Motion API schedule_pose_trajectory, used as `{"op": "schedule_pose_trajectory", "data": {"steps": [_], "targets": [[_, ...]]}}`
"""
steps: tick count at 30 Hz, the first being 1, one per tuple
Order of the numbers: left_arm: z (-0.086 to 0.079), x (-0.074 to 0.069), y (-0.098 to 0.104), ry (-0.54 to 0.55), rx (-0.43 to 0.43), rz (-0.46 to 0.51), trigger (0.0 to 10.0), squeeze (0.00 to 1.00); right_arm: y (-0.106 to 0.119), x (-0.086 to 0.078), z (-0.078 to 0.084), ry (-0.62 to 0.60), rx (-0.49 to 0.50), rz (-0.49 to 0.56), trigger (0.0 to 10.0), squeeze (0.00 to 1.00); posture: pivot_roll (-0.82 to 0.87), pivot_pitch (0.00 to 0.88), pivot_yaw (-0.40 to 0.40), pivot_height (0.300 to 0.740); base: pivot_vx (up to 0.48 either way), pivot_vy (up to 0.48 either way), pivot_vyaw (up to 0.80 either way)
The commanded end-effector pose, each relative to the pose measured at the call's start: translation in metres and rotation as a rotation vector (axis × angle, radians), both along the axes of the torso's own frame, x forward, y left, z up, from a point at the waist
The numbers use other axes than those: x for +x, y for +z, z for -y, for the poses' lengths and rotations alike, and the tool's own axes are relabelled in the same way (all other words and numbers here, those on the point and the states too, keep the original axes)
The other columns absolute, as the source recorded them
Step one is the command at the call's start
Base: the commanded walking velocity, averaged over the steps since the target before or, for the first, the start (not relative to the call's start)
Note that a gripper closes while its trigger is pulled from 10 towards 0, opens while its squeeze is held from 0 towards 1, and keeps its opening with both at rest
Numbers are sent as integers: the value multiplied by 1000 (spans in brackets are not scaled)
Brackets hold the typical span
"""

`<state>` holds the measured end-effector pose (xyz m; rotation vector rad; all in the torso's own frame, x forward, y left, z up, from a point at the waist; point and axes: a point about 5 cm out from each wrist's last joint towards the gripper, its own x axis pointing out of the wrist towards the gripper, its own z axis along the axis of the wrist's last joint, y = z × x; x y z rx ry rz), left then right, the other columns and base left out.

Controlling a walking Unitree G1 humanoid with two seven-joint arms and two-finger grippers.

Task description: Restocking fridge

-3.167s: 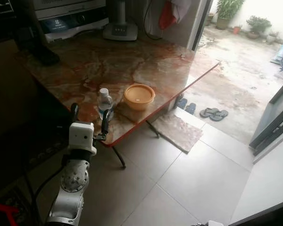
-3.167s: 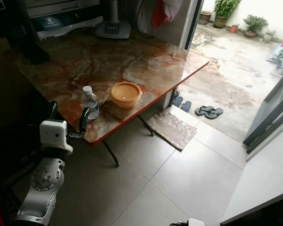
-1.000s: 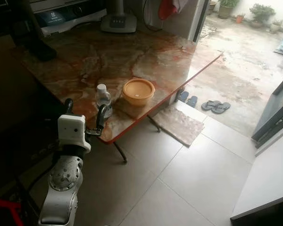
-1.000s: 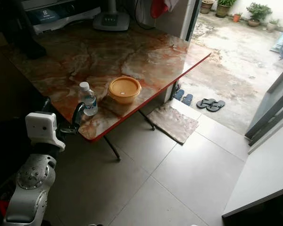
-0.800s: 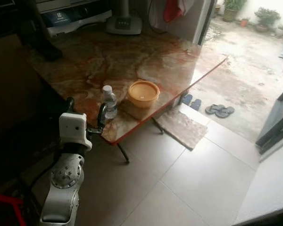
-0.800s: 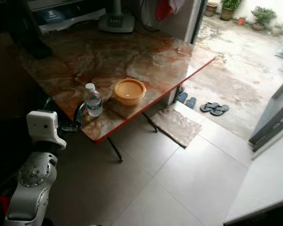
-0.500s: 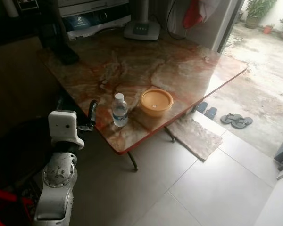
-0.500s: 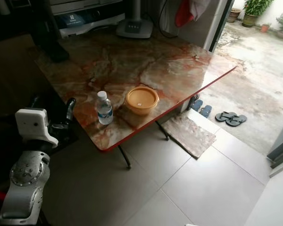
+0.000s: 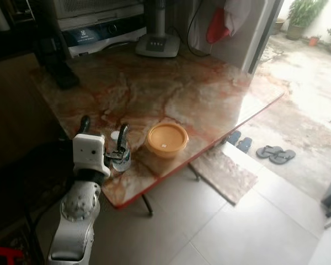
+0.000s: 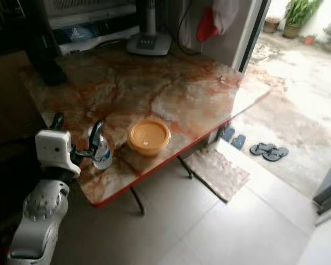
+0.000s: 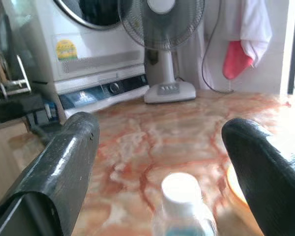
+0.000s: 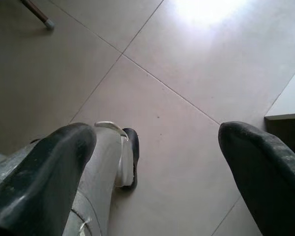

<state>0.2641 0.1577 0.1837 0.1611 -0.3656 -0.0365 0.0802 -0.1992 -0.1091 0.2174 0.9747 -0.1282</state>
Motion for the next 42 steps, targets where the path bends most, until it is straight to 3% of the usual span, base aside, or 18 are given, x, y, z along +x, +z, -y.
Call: {"op": "schedule_pose_trajectory", "data": {"steps": [1, 12, 14, 15, 22, 25, 26, 27, 28, 29, 31, 33, 36, 37, 39, 40, 42], "targets": [[-3, -1, 1, -3, 8, -4, 10000, 0, 0, 5, -11, 13, 27, 11, 10000, 0, 156, 97, -70, 740, 337, 0, 0], [15, -3, 19, -109, 49, 41, 10000, 0, -1, 3, -10, 10, 23, 6, 10000, 0, 168, 101, -75, 740, 138, 0, 0], [17, -4, 27, -132, 51, 62, 10000, 0, -1, 3, -10, 12, 23, 7, 10000, 0, 167, 102, -75, 740, 0, 0, 0], [20, -5, 41, -155, 39, 97, 10000, 0, -1, 4, -10, 15, 23, 7, 10000, 0, 173, 103, -74, 740, 0, 0, 0], [27, -6, 65, -209, 54, 122, 10000, 0, -1, 4, -11, 14, 25, 8, 10000, 0, 181, 102, -71, 740, 0, 0, 0], [25, -2, 66, -180, 74, 67, 10000, 0, -1, 4, -12, 18, 25, 6, 10000, 0, 183, 104, -67, 740, 0, 0, 0], [24, 0, 65, -175, 84, 21, 10000, 0, -1, 4, -13, 18, 25, 5, 10000, 0, 184, 103, -66, 740, 0, 0, 0], [22, 3, 65, -165, 75, -85, 10000, 0, -1, 4, -13, 24, 24, 3, 10000, 0, 186, 108, -65, 740, 0, 0, 0], [22, 3, 65, -165, 75, -85, 10000, 0, -1, 4, -13, 24, 24, 3, 10000, 0, 186, 108, -65, 740, 0, 0, 0], [19, 7, 77, -149, 39, -147, 10000, 0, -1, 3, -14, 27, 24, 0, 10000, 0, 189, 109, -65, 740, 0, 0, 0], [18, 10, 90, -199, -6, -266, 10000, 0, -2, 3, -15, 31, 26, -5, 10000, 0, 218, 115, -66, 740, 0, 0, 0], [14, 7, 96, -284, 29, -383, 10000, 0, -2, 3, -17, 38, 28, -12, 10000, 0, 234, 115, -65, 740, 0, 0, 0], [4, 7, 99, -286, 37, -461, 10000, 0, -3, 4, -19, 57, 27, -22, 10000, 0, 239, 114, -64, 740, 0, 0, 0], [4, 7, 99, -286, 37, -461, 10000, 0, -3, 4, -19, 57, 27, -22, 10000, 0, 239, 114, -64, 740, 0, 0, 0], [0, 0, 86, -354, 39, -631, 10000, 0, -3, 4, -21, 67, 30, -20, 10000, 0, 233, 118, -52, 740, 0, 0, 0], [0, 0, 86, -354, 39, -631, 10000, 0, -3, 4, -21, 67, 30, -20, 10000, 0, 233, 118, -52, 740, 0, 0, 0], [-12, -4, 73, -290, 122, -734, 10000, 0, -2, 6, -22, 95, 27, -17, 10000, 0, 232, 121, -47, 740, 0, 0, 0]]}}
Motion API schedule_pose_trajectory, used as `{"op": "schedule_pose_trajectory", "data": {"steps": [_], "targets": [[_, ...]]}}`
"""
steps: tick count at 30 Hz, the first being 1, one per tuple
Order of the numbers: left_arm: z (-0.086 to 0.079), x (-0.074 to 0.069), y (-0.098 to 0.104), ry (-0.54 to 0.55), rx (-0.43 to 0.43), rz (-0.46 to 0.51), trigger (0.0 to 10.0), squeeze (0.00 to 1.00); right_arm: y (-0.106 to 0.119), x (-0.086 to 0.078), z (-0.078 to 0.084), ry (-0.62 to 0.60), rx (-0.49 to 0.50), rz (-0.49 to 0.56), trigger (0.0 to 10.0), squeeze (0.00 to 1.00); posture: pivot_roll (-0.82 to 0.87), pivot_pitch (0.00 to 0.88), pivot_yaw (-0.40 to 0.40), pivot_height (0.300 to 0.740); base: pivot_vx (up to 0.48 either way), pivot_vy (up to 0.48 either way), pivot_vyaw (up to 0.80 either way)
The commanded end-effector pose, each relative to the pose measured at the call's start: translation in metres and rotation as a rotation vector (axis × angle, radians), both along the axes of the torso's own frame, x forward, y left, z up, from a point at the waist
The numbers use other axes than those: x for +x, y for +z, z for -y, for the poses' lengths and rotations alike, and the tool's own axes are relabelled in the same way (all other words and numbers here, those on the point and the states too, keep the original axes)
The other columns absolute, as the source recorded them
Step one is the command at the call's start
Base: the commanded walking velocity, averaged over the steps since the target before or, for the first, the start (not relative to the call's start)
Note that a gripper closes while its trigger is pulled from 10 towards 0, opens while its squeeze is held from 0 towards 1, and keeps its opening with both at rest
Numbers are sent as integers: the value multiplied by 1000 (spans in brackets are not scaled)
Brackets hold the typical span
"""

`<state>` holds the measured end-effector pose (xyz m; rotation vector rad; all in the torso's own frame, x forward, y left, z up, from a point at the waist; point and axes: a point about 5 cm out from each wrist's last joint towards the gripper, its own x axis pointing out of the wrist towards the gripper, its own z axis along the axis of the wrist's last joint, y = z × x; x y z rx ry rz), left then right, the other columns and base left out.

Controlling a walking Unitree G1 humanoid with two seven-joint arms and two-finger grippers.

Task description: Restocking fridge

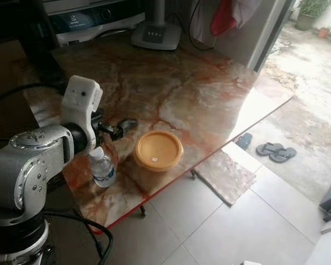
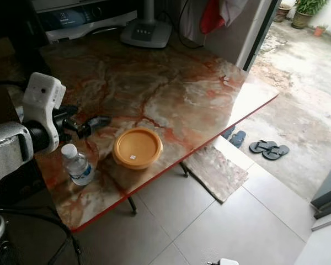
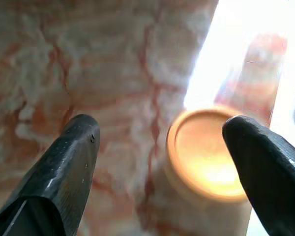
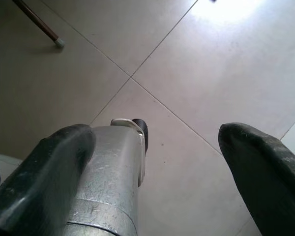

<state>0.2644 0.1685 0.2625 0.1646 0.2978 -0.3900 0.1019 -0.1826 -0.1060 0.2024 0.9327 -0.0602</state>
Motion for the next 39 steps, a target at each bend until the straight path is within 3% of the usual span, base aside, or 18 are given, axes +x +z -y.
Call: {"op": "schedule_pose_trajectory", "data": {"steps": [1, 8, 13, 17, 27, 28, 30, 31, 32, 33, 35, 36, 38, 39], "targets": [[-7, -5, -9, 19, 81, -56, 10000, 0, -5, -16, -6, 30, 13, -65, 10000, 0, 231, 120, -46, 740, 0, 0, 0], [-20, -7, 3, 60, 138, -86, 10000, 0, -6, -17, -6, 15, 13, -70, 10000, 0, 243, 124, -50, 740, 0, 0, 0], [-17, -9, -7, 16, 120, -135, 10000, 0, -6, -17, -5, 13, 10, -71, 10000, 0, 227, 130, -52, 740, 0, 0, 0], [-5, -12, -15, -55, 95, -162, 10000, 0, -6, -17, -4, 13, 6, -71, 10000, 0, 213, 131, -63, 740, 0, 0, 0], [-4, -13, -19, -46, 130, -173, 10000, 0, -5, -16, -1, 23, -2, -66, 10000, 0, 208, 139, -69, 740, 0, 0, 0], [-4, -13, -19, -45, 137, -175, 8392, 0, -5, -16, -1, 23, -3, -67, 10000, 0, 210, 139, -70, 740, 0, 0, 0], [-5, -13, -20, -44, 142, -177, 8392, 0, -5, -16, -1, 23, -3, -67, 10000, 0, 210, 139, -70, 740, 0, 0, 0], [-6, -13, -22, -34, 154, -189, 3412, 0, -5, -17, -1, 23, -3, -68, 10000, 0, 210, 140, -67, 740, 0, 0, 0], [-9, -14, -26, -19, 168, -205, 1922, 0, -5, -17, -2, 23, -2, -69, 10000, 0, 205, 141, -66, 740, 0, 0, 0], [-9, -14, -26, -17, 169, -208, 1922, 0, -5, -17, -2, 23, -1, -69, 10000, 0, 205, 141, -66, 740, 0, 0, 0], [-7, -14, -26, -26, 164, -204, 3294, 0, -5, -17, -2, 23, 0, -69, 10000, 0, 208, 142, -66, 740, 0, 0, 0], [-7, -14, -26, -26, 164, -204, 3294, 0, -5, -17, -2, 23, 0, -69, 10000, 0, 208, 142, -66, 740, 0, 0, 0], [-6, -14, -23, -34, 158, -190, 10000, 0, -5, -16, -2, 24, -1, -70, 10000, 0, 208, 143, -66, 740, 0, 0, 0], [-6, -14, -23, -34, 158, -190, 10000, 0, -5, -16, -2, 24, -1, -70, 10000, 0, 208, 143, -66, 740, 0, 0, 0]]}}
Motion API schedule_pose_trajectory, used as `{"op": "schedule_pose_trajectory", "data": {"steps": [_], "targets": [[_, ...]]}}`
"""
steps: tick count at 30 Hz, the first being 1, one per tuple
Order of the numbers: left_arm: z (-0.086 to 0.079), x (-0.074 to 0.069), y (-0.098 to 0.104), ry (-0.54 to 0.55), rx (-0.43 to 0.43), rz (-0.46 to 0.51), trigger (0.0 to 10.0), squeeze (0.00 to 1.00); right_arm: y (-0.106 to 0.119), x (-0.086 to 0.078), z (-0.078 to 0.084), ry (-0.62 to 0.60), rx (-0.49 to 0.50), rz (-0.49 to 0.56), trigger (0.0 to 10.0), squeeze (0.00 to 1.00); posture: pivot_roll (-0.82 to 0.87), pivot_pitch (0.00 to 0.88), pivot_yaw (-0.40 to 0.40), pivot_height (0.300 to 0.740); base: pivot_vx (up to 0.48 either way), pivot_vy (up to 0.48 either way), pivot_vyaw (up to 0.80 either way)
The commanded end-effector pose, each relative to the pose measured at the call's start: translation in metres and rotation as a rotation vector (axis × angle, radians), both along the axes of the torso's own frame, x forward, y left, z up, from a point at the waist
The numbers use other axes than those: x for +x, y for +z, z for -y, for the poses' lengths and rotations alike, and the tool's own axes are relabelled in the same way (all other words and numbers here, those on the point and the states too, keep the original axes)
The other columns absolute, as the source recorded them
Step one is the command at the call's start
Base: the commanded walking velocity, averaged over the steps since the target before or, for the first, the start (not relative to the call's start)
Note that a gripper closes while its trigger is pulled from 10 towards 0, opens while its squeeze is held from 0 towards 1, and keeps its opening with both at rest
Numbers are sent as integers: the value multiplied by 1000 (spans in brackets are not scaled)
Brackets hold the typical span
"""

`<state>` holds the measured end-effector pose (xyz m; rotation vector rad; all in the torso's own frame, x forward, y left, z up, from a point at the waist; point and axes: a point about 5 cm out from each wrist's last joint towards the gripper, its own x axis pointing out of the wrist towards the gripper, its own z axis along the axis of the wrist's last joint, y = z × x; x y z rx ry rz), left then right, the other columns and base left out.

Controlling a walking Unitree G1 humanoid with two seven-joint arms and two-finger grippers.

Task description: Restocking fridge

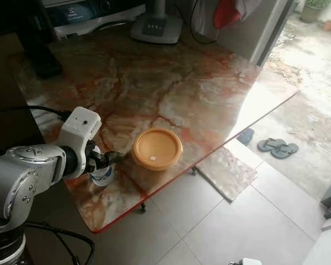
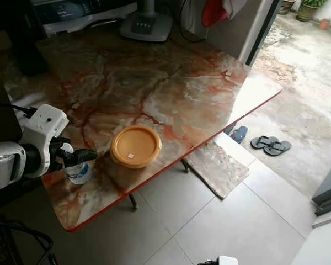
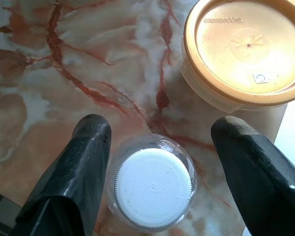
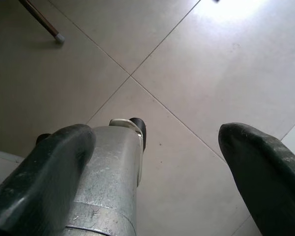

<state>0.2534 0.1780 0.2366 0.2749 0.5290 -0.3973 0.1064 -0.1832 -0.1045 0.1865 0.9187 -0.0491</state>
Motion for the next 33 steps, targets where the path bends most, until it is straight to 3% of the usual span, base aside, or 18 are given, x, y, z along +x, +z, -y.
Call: {"op": "schedule_pose_trajectory", "data": {"steps": [1, 4, 5, 6, 7, 8, 9, 33], "targets": [[4, -3, 4, -28, 4, 17, 10000, 0, -7, -21, -3, 8, 8, -85, 10000, 0, 208, 141, -65, 740, 0, 0, 0], [4, -4, 7, -46, 23, 20, 10000, 0, -7, -21, -3, 6, 8, -84, 10000, 0, 211, 139, -62, 740, 0, 0, 0], [4, -4, 7, -47, 25, 21, 9255, 0, -7, -20, -3, 5, 8, -84, 10000, 0, 212, 137, -60, 740, 0, 0, 0], [4, -4, 7, -47, 25, 21, 9255, 0, -7, -20, -3, 5, 8, -84, 10000, 0, 212, 137, -60, 740, 0, 0, 0], [4, -4, 8, -45, 29, 24, 4431, 0, -7, -20, -3, 5, 8, -83, 10000, 0, 212, 135, -60, 740, 0, 0, 0], [3, -3, 9, -43, 32, 27, 3765, 0, -7, -20, -4, 5, 8, -82, 10000, 0, 212, 135, -60, 740, 0, 0, 0], [3, -3, 10, -42, 35, 29, 0, 0, -7, -20, -4, 4, 9, -82, 10000, 0, 213, 135, -59, 740, 0, 0, 0], [3, -6, 8, -74, 62, 5, 0, 0, -7, -18, -5, 17, 15, -83, 10000, 0, 218, 134, -50, 740, 0, 0, 0]]}}
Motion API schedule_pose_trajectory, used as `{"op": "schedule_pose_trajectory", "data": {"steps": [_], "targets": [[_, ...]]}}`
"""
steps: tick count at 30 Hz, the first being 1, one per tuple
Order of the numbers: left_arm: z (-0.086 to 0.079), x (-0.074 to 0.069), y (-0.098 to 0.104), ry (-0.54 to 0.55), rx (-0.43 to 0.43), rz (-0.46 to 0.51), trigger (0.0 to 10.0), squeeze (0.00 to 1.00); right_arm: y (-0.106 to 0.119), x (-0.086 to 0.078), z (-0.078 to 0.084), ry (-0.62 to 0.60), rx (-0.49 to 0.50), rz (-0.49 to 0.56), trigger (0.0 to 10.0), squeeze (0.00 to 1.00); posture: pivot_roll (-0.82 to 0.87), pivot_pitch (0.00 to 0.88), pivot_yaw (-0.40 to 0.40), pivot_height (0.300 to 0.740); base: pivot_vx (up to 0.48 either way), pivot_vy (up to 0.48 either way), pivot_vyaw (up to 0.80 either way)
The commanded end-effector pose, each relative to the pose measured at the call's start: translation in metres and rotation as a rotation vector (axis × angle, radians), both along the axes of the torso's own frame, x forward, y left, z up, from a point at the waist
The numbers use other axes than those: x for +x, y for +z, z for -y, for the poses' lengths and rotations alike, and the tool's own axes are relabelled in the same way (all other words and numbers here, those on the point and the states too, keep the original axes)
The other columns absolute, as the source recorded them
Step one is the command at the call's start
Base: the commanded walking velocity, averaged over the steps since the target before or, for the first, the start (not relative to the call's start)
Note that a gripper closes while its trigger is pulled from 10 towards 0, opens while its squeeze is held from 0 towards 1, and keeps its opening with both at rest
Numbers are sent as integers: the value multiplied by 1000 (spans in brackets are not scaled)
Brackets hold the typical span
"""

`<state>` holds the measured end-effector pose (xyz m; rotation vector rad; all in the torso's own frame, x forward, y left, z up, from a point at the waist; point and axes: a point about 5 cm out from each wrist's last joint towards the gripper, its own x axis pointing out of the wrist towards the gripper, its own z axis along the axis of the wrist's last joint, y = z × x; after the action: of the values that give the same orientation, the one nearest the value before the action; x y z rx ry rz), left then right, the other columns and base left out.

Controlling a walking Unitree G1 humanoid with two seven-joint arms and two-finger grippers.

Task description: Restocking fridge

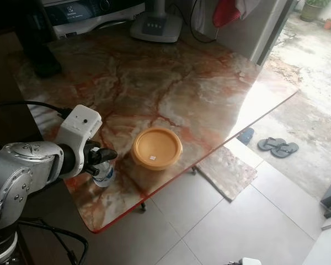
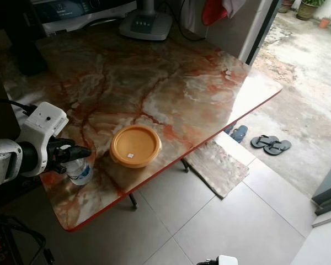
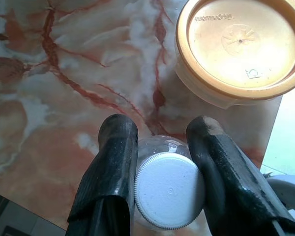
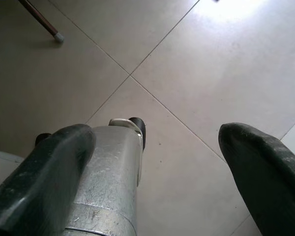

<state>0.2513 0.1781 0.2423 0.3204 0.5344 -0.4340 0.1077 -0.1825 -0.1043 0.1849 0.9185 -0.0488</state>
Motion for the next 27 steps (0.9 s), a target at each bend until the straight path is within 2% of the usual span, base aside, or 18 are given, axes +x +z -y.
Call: {"op": "schedule_pose_trajectory", "data": {"steps": [1, 13, 17, 18, 19, 20, 21, 22, 23, 24, 27], "targets": [[3, -5, 1, -28, 30, 6, 0, 0, -7, -20, -5, 16, 16, -84, 10000, 0, 218, 135, -50, 740, 0, 0, 0], [-7, 0, 9, 44, 59, 41, 0, 0, -7, -21, -5, 18, 17, -86, 10000, 0, 219, 138, -50, 740, 0, 0, 0], [-26, 4, 17, 163, 115, 79, 0, 0, -7, -21, -5, 17, 19, -86, 10000, 0, 219, 139, -50, 740, 0, 0, 0], [-39, 7, 21, 230, 127, 106, 0, 0, -7, -21, -6, 18, 19, -86, 10000, 0, 221, 139, -51, 740, 0, 0, 0], [-39, 7, 21, 230, 127, 106, 0, 0, -7, -21, -6, 18, 19, -86, 10000, 0, 221, 139, -51, 740, 0, 0, 0], [-54, 10, 24, 316, 144, 142, 0, 0, -7, -21, -6, 18, 19, -86, 10000, 0, 224, 138, -51, 740, 0, 0, 0], [-64, 11, 26, 360, 166, 162, 2353, 0, -7, -20, -6, 20, 19, -86, 10000, 0, 224, 138, -51, 740, 0, 0, 0], [-73, 12, 26, 403, 178, 174, 8667, 0, -7, -20, -6, 21, 19, -86, 10000, 0, 225, 139, -53, 740, 0, 0, 0], [-82, 12, 26, 442, 188, 183, 8667, 0, -7, -20, -6, 21, 20, -86, 10000, 0, 225, 139, -53, 740, 0, 0, 0], [-91, 12, 23, 479, 208, 191, 10000, 0, -7, -20, -6, 22, 19, -86, 10000, 0, 225, 138, -52, 740, 0, 0, 0], [-113, 12, 16, 569, 248, 208, 10000, 0, -7, -20, -6, 23, 20, -85, 10000, 0, 218, 137, -53, 740, 0, 0, 0]]}}
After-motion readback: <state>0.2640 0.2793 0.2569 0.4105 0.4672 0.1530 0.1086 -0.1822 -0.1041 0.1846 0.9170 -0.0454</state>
